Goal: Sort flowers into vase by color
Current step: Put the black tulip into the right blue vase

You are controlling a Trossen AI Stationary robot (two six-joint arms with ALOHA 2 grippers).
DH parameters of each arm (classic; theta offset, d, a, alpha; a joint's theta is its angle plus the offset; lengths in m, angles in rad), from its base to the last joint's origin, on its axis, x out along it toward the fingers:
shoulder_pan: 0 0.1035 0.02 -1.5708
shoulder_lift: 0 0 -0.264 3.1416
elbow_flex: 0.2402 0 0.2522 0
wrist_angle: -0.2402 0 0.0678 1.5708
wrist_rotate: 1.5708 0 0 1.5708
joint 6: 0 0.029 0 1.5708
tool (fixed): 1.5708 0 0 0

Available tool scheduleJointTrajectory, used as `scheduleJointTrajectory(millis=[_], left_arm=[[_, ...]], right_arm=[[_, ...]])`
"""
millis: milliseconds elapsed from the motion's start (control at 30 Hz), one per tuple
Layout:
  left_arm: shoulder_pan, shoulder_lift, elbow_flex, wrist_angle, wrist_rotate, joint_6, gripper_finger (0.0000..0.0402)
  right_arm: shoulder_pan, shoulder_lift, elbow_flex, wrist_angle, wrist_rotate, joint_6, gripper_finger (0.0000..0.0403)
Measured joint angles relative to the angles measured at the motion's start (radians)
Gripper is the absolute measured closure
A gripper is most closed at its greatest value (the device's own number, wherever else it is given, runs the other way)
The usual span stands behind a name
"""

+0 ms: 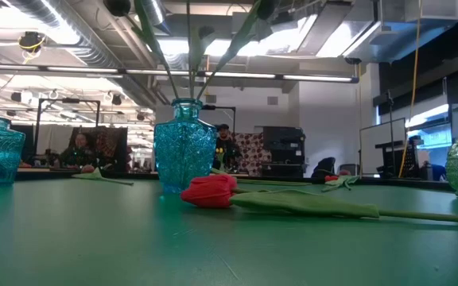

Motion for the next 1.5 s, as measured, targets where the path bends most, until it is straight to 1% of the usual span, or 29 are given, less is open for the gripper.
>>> scheduleJointTrajectory(millis=[167, 400, 467, 567, 633, 733, 800, 967, 1033, 1233, 1433, 1500], left_arm=[[0.000, 0.000, 0.000, -0.002, 0.000, 0.000, 0.0238], [0.000, 0.000, 0.000, -0.003, 0.000, 0.005, 0.0238], [0.000, 0.000, 0.000, -0.003, -0.003, 0.032, 0.0238], [0.000, 0.000, 0.000, -0.003, -0.034, 0.052, 0.0238], [0.000, 0.000, 0.000, -0.003, -0.056, 0.053, 0.0238], [0.000, 0.000, 0.000, -0.004, -0.071, 0.055, 0.0238], [0.000, 0.000, 0.000, -0.004, -0.072, 0.055, 0.0238], [0.000, 0.000, 0.000, -0.007, -0.072, 0.055, 0.0238], [0.000, 0.000, 0.000, -0.008, -0.072, 0.055, 0.0238], [0.000, 0.000, 0.000, -0.009, -0.073, 0.055, 0.0238], [0.000, 0.000, 0.000, -0.011, -0.073, 0.054, 0.0238], [0.000, 0.000, 0.000, -0.011, -0.073, 0.054, 0.0238]], right_arm=[[-0.006, 0.000, 0.000, -0.076, 0.037, 0.035, 0.0396], [-0.007, -0.001, 0.000, -0.235, 0.070, 0.176, 0.0396], [-0.007, -0.001, 0.000, -0.271, 0.070, 0.227, 0.0396], [-0.006, -0.001, 0.000, -0.333, 0.073, 0.267, 0.0393], [-0.006, -0.001, 0.000, -0.360, 0.109, 0.302, 0.0385], [-0.005, -0.001, 0.000, -0.388, 0.223, 0.357, 0.0361], [-0.005, -0.001, 0.000, -0.406, 0.261, 0.362, 0.0336], [-0.005, -0.001, 0.000, -0.413, 0.258, 0.372, 0.0264], [-0.005, -0.001, 0.007, -0.446, 0.250, 0.395, 0.0235], [-0.005, -0.001, 0.154, -0.773, 0.244, 0.478, 0.0170], [-0.005, -0.001, 0.308, -1.041, 0.242, 0.550, 0.0127], [-0.005, -0.001, 0.359, -1.145, 0.215, 0.573, 0.0114]])
